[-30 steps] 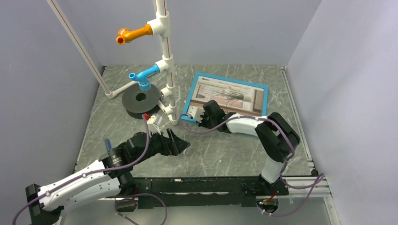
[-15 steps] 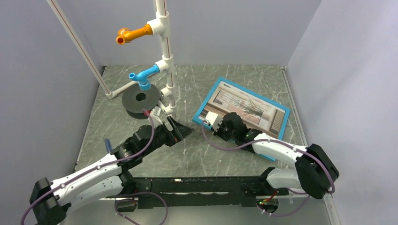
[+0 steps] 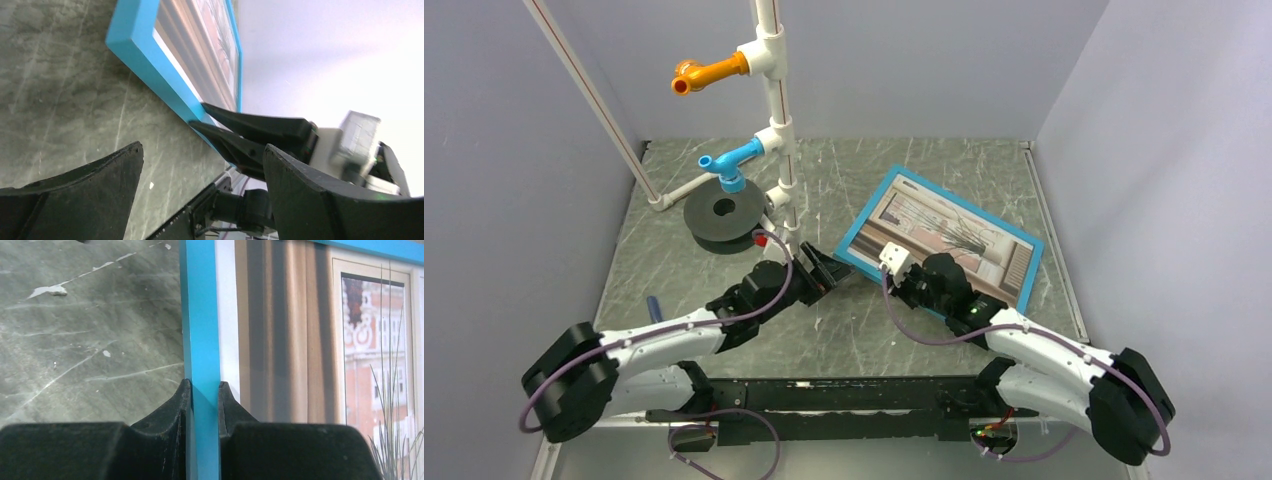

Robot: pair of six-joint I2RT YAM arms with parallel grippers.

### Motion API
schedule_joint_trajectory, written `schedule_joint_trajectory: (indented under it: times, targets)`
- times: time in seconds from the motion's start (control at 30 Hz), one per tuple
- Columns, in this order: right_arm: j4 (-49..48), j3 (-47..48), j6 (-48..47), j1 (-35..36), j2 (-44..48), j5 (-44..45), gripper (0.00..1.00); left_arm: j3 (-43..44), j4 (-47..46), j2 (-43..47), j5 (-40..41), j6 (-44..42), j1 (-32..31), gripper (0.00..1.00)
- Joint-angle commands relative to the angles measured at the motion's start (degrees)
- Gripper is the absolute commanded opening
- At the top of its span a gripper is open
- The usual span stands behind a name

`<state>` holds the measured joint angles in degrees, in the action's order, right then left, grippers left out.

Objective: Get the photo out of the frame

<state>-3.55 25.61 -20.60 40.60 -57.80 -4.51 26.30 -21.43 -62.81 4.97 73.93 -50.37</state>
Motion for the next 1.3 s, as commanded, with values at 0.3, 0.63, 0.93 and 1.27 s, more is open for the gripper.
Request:
schedule_joint_trajectory:
  times: [0.3,0.63,0.93,1.27]
  targets:
    - [-8.25,-1.24,1.90,0.71,8.22,-0.14,0.00,0.55,-24.14,-14.99,9.39,-3.61,-1.98,0.85]
    - [-7.11,-1.70,1.99,2.16,9.82,1.34,0.00,3.49,-31.13,-24.60,9.75,-2.45,-2.17,0.74]
    - [-5.87,-2.40,2.51,4.87,11.19,3.80,0.00,7.13,-30.21,-26.09,12.07,-4.86,-3.42,0.44]
    - [2.90,0.76,10.71,6.54,11.31,8.10,0.42,12.78,-19.85,-21.78,12.52,-12.79,-5.00,0.01]
